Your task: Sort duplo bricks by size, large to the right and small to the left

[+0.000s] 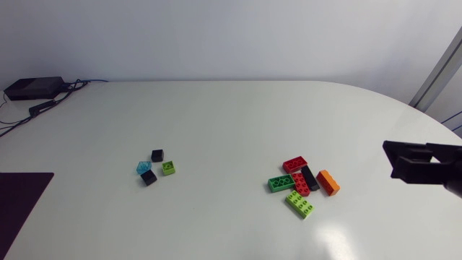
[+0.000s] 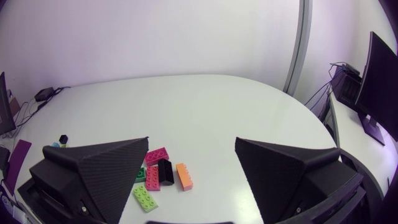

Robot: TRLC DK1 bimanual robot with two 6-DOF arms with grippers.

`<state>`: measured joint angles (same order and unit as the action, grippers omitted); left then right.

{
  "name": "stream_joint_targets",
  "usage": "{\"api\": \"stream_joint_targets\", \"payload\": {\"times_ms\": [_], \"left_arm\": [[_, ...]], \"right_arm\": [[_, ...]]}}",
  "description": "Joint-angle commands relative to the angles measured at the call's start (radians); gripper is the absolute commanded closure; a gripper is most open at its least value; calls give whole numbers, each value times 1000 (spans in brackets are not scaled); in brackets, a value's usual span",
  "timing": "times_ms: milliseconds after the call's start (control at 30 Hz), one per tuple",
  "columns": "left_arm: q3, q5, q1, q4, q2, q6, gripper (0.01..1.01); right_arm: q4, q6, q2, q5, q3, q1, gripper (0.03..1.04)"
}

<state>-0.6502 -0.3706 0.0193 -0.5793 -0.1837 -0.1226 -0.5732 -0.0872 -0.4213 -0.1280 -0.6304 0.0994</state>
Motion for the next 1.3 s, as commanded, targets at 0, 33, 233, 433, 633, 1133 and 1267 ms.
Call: {"api": "stream_joint_targets", "payload": {"times_ms": [0, 33, 233, 433, 633, 1133, 1267], "left_arm": [[50, 2, -9, 55, 23, -15, 43], [66, 7, -5, 75, 30, -14, 43], [180, 87, 21, 163, 53, -8, 43], [280, 148, 13, 251, 81, 20, 44], [377, 206, 4, 337, 108, 47, 43], [628, 357, -17, 560, 178, 116, 44], [650, 371, -19, 579, 184, 123, 43]], "right_arm": [[58, 18, 70, -25, 74, 5, 62], [78, 23, 85, -35, 93, 5, 62], [194, 61, 151, -46, 196, -2, 62], [275, 67, 209, -9, 289, -23, 62], [353, 72, 265, 27, 378, -43, 62], [555, 86, 409, 120, 610, -95, 66], [573, 87, 421, 128, 630, -99, 66]]}}
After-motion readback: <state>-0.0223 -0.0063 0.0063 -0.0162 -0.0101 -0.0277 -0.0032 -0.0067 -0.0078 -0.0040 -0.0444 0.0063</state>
